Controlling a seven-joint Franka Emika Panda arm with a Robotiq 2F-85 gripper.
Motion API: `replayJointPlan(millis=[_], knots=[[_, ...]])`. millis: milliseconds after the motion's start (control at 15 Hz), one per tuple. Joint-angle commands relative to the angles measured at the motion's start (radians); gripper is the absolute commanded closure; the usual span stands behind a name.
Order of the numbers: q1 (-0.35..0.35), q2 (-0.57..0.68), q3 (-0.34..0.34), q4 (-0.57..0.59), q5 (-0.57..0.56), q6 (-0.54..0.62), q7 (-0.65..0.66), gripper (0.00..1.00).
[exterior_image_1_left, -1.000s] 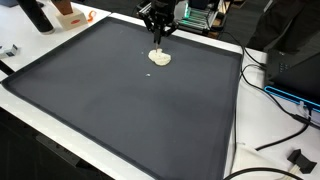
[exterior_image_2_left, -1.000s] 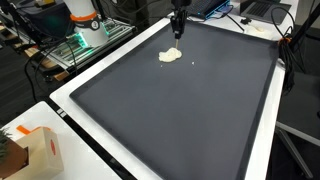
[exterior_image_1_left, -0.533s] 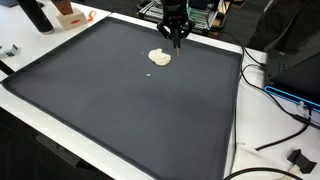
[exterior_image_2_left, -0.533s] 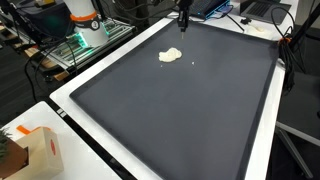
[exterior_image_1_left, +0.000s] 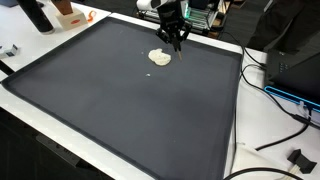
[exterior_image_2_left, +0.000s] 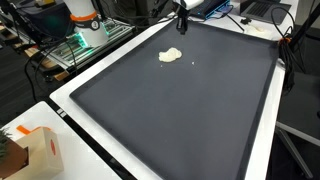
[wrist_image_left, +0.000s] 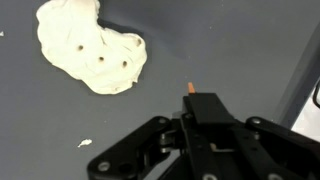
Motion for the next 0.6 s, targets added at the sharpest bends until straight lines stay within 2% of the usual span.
replayJointPlan(millis=[0, 533], knots=[[-0.038, 0.017, 0.012, -0.004, 0.066, -0.006, -0.066, 0.97], [-0.103, 0.066, 0.011, 0.004, 0.186, -0.013, -0.149, 0.97]])
